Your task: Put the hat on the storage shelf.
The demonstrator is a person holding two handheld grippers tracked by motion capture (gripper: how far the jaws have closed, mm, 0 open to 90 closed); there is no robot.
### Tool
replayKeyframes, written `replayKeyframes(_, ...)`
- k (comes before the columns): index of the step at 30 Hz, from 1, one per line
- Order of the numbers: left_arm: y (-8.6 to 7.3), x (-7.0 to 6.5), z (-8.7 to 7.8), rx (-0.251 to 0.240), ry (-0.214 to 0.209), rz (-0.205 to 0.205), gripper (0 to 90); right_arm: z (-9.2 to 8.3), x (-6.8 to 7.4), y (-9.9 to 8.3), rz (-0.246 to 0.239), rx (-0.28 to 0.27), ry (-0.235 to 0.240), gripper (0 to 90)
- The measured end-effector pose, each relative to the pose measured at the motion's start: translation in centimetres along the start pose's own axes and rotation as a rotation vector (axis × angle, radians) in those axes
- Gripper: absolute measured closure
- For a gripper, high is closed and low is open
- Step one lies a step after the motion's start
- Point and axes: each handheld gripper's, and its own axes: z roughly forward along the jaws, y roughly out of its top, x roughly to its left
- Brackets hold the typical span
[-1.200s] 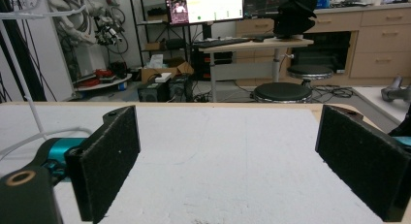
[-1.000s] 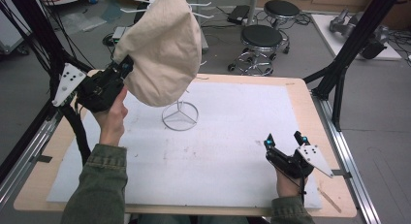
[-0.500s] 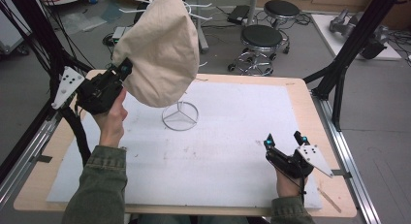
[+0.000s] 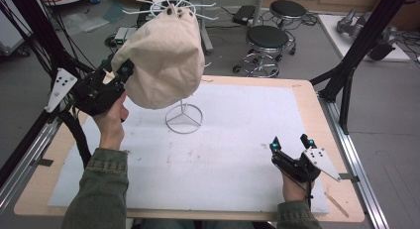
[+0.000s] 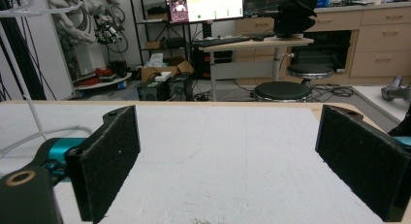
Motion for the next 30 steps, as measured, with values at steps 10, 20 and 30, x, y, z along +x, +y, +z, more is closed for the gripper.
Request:
replayKeyframes(10,-0.4,-0.1,-0.9,-0.038,0.006,0.025,32.1,0.0,0.0,0.0,-0.002,0.001,0.002,7.9)
replayKeyframes(20,0.3,0.1,-2.4,-0.099,0.04,0.057,29.0,0.0,0.0,0.0,-0.001,-0.001,-0.001,7.9)
replayKeyframes(30,0.5,1.5,-4.1,-0.1,0.14,0.088,29.0,0.0,0.1,0.0,-0.001,-0.001,-0.001,7.9)
